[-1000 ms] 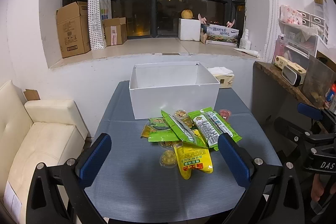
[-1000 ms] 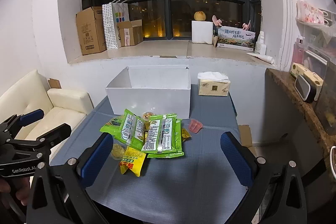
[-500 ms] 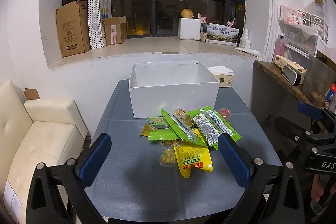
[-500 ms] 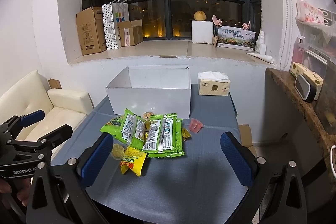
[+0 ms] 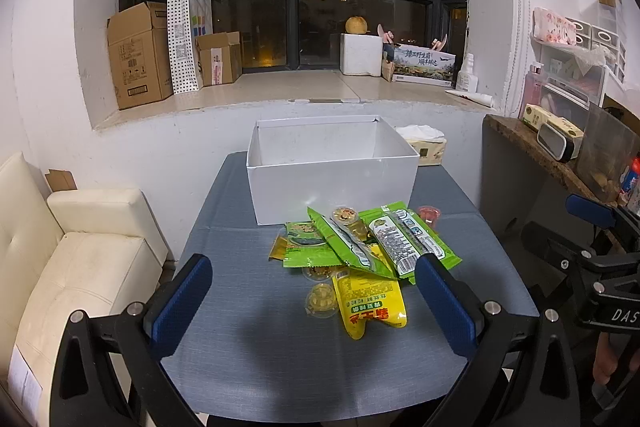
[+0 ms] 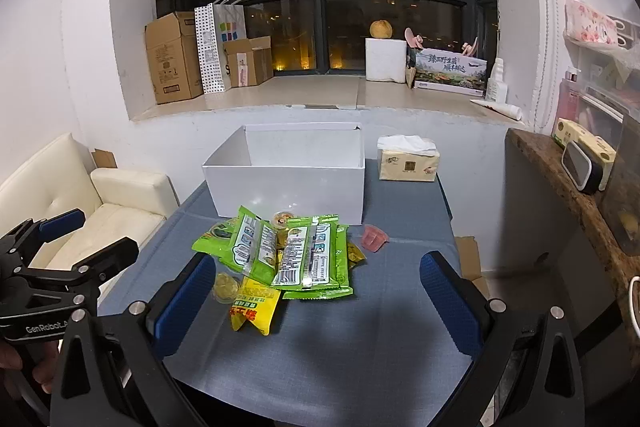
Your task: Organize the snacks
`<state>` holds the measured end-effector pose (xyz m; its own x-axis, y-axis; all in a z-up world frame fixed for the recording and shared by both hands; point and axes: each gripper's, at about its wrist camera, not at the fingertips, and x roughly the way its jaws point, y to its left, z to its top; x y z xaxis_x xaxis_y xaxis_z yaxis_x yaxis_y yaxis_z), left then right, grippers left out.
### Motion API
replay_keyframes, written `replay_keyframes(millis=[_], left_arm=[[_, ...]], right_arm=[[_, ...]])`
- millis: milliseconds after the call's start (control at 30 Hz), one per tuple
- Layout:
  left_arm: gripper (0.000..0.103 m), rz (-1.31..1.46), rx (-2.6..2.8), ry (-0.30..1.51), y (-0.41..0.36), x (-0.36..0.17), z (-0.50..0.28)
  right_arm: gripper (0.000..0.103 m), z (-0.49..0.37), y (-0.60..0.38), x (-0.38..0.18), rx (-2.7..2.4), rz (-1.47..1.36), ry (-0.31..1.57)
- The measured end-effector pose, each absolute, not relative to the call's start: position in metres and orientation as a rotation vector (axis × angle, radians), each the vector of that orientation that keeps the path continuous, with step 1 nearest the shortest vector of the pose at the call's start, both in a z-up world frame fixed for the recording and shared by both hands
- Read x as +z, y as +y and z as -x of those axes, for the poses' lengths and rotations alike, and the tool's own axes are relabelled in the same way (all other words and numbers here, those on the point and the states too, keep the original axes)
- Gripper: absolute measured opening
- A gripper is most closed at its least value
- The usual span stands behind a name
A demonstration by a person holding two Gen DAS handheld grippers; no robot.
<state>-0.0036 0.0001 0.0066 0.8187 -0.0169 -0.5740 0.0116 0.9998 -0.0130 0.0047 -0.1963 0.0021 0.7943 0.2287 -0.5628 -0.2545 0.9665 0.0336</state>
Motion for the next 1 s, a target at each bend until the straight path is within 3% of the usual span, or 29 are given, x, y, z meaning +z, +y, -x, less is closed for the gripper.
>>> replay_keyframes(millis=[1000], left_arm=[[0.103, 0.02, -0.008, 0.618, 0.006, 0.003, 0.001]], right_arm=[[0.103, -0.014, -0.197, -0.006, 0.277, 0.025, 0.622]])
